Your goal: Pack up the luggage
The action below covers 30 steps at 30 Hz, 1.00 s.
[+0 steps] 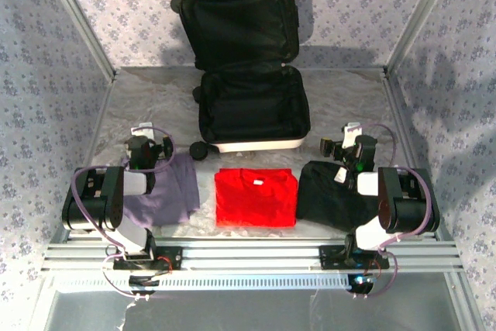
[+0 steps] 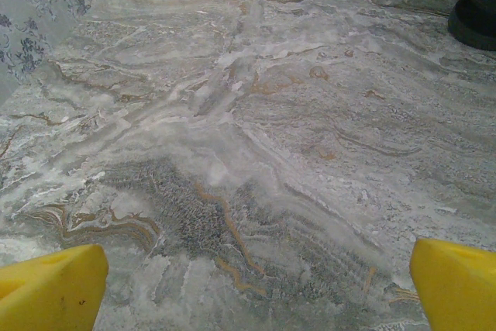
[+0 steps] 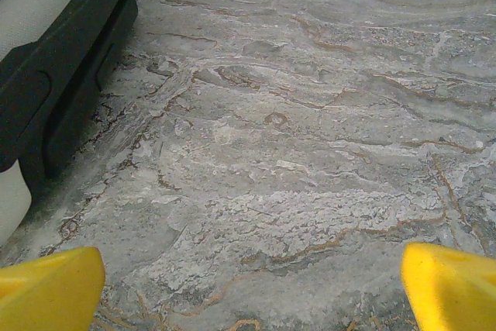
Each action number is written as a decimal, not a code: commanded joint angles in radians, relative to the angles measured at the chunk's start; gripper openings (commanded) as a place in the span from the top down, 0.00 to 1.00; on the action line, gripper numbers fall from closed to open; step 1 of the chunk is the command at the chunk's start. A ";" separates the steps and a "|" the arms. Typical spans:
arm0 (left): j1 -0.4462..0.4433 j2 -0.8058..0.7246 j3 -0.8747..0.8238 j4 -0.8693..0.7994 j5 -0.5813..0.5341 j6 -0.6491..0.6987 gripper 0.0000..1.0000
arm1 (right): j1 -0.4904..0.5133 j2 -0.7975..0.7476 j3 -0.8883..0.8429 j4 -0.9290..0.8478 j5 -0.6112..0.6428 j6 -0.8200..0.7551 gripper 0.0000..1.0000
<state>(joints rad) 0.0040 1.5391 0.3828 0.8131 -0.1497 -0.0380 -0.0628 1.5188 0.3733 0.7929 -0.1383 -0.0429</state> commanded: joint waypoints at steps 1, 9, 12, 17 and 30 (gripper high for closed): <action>-0.004 -0.007 0.018 0.024 -0.007 -0.012 0.00 | 0.000 -0.003 0.016 0.003 -0.003 -0.015 0.00; -0.004 -0.007 0.018 0.026 -0.006 -0.011 0.00 | 0.000 -0.006 0.013 0.005 -0.002 -0.017 0.00; -0.004 -0.019 0.015 0.023 -0.039 -0.025 0.00 | 0.005 -0.033 0.048 -0.071 0.032 -0.007 0.00; -0.005 -0.183 0.019 -0.117 -0.121 -0.052 0.00 | 0.000 -0.163 0.069 -0.204 0.056 0.010 0.00; -0.278 -0.585 0.423 -1.069 -0.157 -0.498 0.00 | 0.097 -0.557 0.431 -1.159 0.035 0.285 0.00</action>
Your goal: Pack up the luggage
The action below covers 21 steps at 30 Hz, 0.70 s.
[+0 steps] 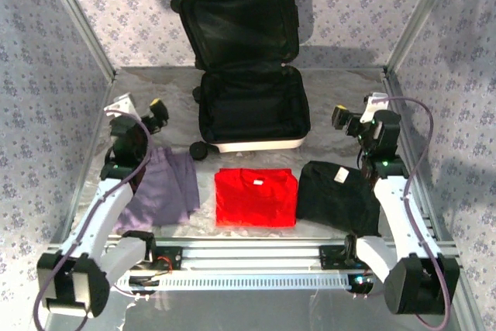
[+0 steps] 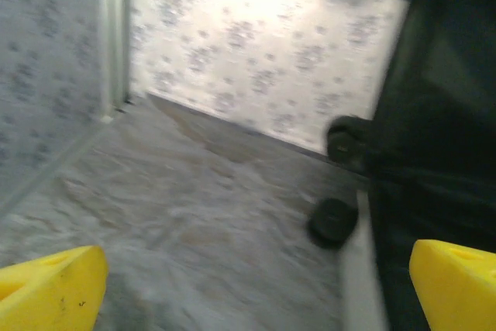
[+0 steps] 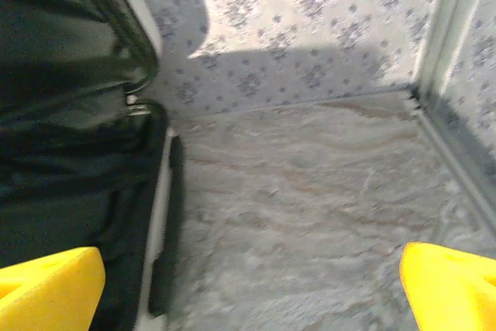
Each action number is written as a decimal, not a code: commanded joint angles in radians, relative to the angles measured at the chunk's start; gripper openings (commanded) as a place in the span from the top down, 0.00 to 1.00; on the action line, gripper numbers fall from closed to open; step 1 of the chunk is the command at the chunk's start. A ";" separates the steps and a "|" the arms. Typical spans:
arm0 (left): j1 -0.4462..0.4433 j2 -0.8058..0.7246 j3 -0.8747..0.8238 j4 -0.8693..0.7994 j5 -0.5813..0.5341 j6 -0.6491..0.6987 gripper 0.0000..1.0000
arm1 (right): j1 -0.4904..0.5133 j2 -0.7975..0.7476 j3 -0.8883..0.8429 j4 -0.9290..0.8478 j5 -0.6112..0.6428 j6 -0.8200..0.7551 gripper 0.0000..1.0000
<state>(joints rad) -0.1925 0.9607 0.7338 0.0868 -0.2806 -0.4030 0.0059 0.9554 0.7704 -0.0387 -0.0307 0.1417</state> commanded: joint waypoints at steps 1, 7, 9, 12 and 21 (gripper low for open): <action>-0.114 0.000 0.110 -0.434 -0.005 -0.166 0.02 | 0.065 0.007 0.039 -0.370 -0.078 0.126 0.00; -0.282 0.063 0.189 -0.819 0.162 -0.302 0.07 | 0.348 -0.007 -0.085 -0.440 -0.075 0.341 0.04; -0.336 0.072 0.167 -0.853 0.192 -0.341 0.07 | 0.445 -0.005 -0.136 -0.421 -0.063 0.413 0.07; -0.409 0.099 0.131 -0.853 0.258 -0.381 0.06 | 0.576 0.003 -0.167 -0.434 0.022 0.479 0.07; -0.581 0.216 0.054 -0.727 0.367 -0.412 0.07 | 0.754 0.117 -0.186 -0.416 0.089 0.571 0.12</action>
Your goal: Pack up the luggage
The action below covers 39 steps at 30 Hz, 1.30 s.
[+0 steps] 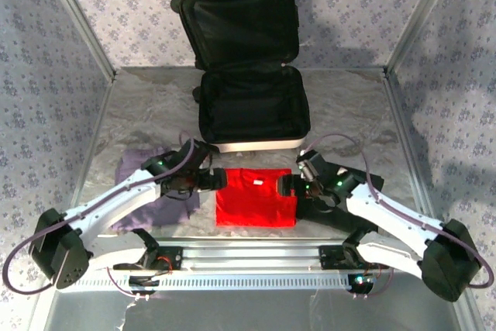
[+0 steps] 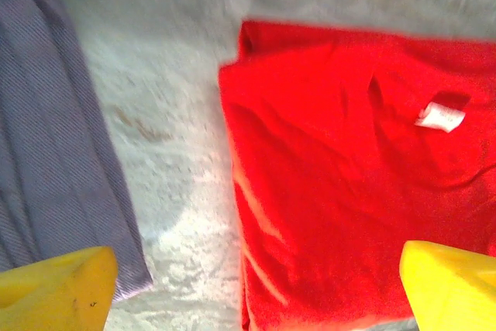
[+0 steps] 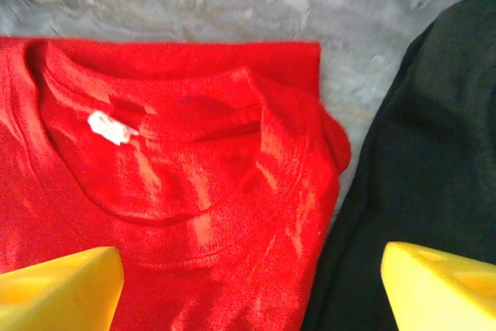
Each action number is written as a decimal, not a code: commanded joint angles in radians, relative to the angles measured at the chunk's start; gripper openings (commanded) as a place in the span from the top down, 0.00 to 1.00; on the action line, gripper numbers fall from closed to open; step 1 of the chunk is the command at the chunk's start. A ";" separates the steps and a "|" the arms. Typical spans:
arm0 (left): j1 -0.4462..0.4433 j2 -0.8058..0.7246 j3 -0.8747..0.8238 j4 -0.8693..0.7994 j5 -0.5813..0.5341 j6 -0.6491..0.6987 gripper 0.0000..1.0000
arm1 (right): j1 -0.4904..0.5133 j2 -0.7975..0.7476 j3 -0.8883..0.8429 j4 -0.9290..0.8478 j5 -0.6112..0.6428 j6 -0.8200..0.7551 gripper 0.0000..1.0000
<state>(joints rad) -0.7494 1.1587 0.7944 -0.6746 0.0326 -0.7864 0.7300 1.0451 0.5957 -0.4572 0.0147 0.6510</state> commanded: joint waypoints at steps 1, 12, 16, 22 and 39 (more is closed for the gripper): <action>-0.029 0.027 -0.014 0.051 0.064 -0.030 0.07 | 0.044 0.045 -0.010 0.014 0.046 0.067 0.13; -0.041 0.146 -0.073 0.185 0.131 -0.040 0.14 | 0.095 0.194 0.016 0.097 0.052 0.095 0.18; -0.041 0.199 -0.077 0.237 0.148 -0.036 0.17 | 0.103 0.239 0.034 0.155 0.041 0.088 0.18; -0.024 0.274 -0.087 0.319 0.139 0.002 0.23 | 0.103 0.337 0.091 0.219 0.017 0.067 0.18; 0.147 0.262 -0.066 0.295 0.178 0.121 0.24 | 0.077 0.400 0.194 0.108 0.031 0.043 0.12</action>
<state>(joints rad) -0.6071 1.4586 0.7155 -0.3550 0.2493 -0.6899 0.8093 1.4860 0.7811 -0.2798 0.0303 0.6884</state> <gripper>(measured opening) 0.753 0.877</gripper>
